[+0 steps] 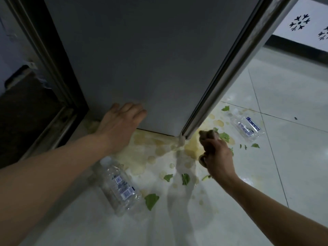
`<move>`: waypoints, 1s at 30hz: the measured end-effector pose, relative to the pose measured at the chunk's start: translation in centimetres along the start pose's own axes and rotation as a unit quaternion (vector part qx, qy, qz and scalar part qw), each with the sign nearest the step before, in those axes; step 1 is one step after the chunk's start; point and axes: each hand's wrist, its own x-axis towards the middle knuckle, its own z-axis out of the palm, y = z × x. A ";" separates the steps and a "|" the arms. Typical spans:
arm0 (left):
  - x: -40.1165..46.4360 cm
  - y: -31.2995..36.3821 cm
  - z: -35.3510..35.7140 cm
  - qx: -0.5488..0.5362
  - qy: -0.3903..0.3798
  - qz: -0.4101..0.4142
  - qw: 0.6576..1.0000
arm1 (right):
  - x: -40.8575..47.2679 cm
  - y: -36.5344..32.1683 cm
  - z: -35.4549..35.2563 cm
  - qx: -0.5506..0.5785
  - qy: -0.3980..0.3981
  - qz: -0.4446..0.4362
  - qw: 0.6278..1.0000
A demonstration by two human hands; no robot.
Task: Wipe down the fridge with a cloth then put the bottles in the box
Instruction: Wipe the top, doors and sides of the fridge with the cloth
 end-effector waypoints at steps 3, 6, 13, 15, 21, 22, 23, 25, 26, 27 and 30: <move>0.7 1.1 -0.2 -0.026 0.047 0.037 0.998 | 2.1 0.0 0.8 0.189 0.011 0.113 0.975; 1.6 1.9 -0.2 -0.040 0.077 0.066 0.994 | 3.7 -0.7 3.1 0.383 -0.086 0.156 0.906; 3.0 1.5 0.6 -0.027 0.105 0.097 0.989 | 6.8 1.9 8.1 0.164 -0.060 0.095 0.980; 3.0 1.6 0.5 -0.021 0.117 0.110 0.987 | 7.1 1.5 8.5 0.135 -0.029 0.111 0.984; 3.9 1.7 0.3 -0.010 0.126 0.124 0.984 | 7.8 1.1 9.5 0.135 -0.002 0.155 0.979; 3.9 1.8 0.2 -0.006 0.126 0.124 0.984 | 7.7 1.2 9.4 0.114 0.004 0.146 0.983; 3.9 1.8 0.1 -0.003 0.126 0.122 0.984 | 7.7 1.3 9.3 0.097 0.012 0.136 0.986; 3.8 1.9 -0.3 0.002 0.131 0.120 0.984 | 7.6 1.2 8.8 0.076 0.023 0.114 0.990; 3.8 2.0 -0.6 0.002 0.134 0.121 0.983 | 7.5 1.0 8.5 0.072 0.026 0.104 0.992; 3.8 2.1 -1.1 0.001 0.137 0.123 0.983 | 7.5 0.9 8.1 0.071 0.028 0.094 0.993; 4.0 2.5 -2.5 0.002 0.147 0.129 0.981 | 7.4 0.0 6.5 0.078 0.045 0.075 0.993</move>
